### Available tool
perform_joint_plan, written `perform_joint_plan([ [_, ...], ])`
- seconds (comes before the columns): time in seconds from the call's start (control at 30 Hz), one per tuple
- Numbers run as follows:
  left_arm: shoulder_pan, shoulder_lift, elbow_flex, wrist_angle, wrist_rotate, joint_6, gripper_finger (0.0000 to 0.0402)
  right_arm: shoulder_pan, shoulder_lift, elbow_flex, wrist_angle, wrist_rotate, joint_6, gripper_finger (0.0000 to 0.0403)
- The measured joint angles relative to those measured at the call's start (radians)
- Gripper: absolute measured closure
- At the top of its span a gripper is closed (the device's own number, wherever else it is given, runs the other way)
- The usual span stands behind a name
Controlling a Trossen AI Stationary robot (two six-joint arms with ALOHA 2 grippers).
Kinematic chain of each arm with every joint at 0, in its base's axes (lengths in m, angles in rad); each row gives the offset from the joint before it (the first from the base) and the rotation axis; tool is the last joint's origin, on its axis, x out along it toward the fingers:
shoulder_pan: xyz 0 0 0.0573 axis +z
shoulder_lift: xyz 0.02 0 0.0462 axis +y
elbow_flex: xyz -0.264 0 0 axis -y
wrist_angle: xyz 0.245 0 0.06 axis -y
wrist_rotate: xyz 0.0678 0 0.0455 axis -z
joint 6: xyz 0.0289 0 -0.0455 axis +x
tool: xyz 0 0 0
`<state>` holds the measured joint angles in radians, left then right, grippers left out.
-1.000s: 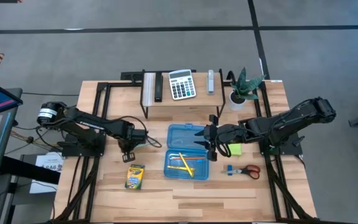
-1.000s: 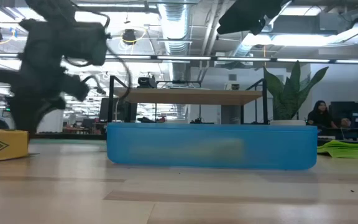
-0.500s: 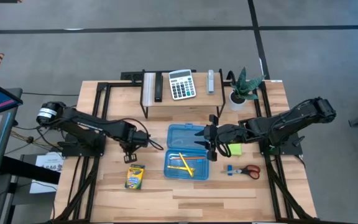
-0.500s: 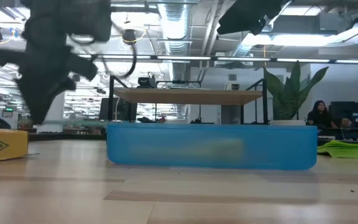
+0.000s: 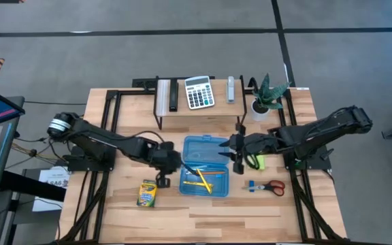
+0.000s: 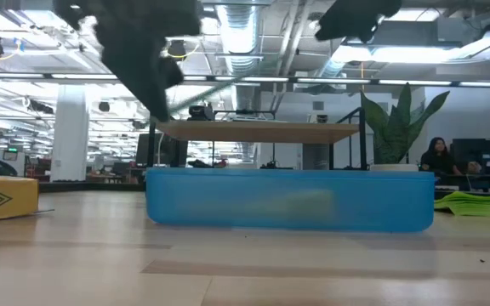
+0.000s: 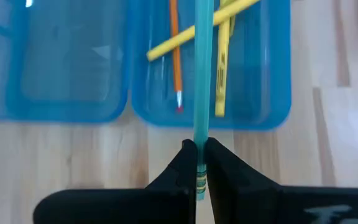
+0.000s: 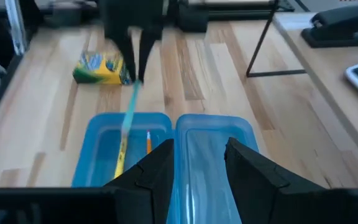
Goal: Pack school essentials
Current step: Put the light blue pencil into the supply box
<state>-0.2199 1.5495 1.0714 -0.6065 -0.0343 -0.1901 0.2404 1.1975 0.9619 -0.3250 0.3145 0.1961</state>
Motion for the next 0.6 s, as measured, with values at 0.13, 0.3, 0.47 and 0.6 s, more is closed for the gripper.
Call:
perform_joint_plan([
  [0.13,0.001,0.128,0.09,0.0,0.022,0.044,0.0401,0.023,-0.07,0.0,-0.027,0.002,0.013,0.024],
  [0.3,0.001,0.273,0.221,-0.007,0.075,0.118,0.0401,0.065,-0.121,0.0,-0.026,0.002,0.014,0.0239],
  [0.47,0.006,0.373,0.311,-0.053,0.095,0.159,0.0401,0.094,-0.131,0.0,-0.033,0.002,0.014,0.024],
  [0.6,0.015,0.415,0.328,-0.057,0.12,0.161,0.0401,0.105,-0.131,0.0,-0.038,0.002,0.016,0.0239],
])
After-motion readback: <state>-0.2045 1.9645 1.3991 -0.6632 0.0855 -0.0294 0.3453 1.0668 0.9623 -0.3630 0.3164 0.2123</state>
